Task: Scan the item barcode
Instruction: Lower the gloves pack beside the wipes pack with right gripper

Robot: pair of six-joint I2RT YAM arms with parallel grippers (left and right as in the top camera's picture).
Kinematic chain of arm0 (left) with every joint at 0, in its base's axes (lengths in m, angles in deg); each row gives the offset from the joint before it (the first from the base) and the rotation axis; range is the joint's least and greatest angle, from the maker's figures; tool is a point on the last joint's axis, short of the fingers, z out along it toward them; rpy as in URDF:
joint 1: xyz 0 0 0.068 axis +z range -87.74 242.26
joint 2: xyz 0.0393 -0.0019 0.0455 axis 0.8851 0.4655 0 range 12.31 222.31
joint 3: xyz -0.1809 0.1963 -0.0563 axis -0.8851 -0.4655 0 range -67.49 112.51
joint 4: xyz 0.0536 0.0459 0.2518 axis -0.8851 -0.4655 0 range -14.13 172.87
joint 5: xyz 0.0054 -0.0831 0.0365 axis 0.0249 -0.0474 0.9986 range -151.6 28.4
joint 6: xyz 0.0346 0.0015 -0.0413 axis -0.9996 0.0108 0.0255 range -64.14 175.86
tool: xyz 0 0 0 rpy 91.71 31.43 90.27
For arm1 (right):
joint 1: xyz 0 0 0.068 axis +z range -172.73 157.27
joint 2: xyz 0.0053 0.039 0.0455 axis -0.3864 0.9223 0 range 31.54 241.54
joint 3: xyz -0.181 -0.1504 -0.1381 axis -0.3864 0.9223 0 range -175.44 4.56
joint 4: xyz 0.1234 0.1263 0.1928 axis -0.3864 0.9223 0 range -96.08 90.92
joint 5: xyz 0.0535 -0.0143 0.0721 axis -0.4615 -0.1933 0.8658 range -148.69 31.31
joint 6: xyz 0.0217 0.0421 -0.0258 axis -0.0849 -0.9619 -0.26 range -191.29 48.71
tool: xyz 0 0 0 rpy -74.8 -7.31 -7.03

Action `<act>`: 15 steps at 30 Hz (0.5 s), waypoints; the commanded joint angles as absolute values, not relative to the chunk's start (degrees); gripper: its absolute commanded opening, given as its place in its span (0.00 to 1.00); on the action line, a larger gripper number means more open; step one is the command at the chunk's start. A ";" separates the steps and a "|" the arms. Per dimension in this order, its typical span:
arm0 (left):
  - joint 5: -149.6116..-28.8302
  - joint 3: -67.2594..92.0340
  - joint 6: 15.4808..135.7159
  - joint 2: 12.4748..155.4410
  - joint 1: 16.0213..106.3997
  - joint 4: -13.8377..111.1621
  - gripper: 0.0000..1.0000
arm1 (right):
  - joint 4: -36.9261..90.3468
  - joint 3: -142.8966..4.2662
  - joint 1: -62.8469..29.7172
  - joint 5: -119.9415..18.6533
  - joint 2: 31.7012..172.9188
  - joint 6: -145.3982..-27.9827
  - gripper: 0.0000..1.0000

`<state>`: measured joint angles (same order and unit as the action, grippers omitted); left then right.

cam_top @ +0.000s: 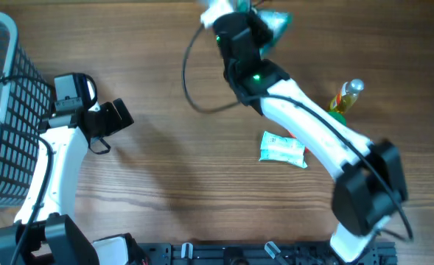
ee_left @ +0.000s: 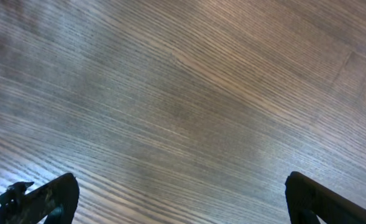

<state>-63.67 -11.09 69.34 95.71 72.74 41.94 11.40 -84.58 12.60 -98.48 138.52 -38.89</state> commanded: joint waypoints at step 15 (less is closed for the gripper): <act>-64.13 -11.33 68.24 95.79 72.54 41.96 1.00 | 42.17 -73.68 11.38 -63.79 138.58 -67.39 0.79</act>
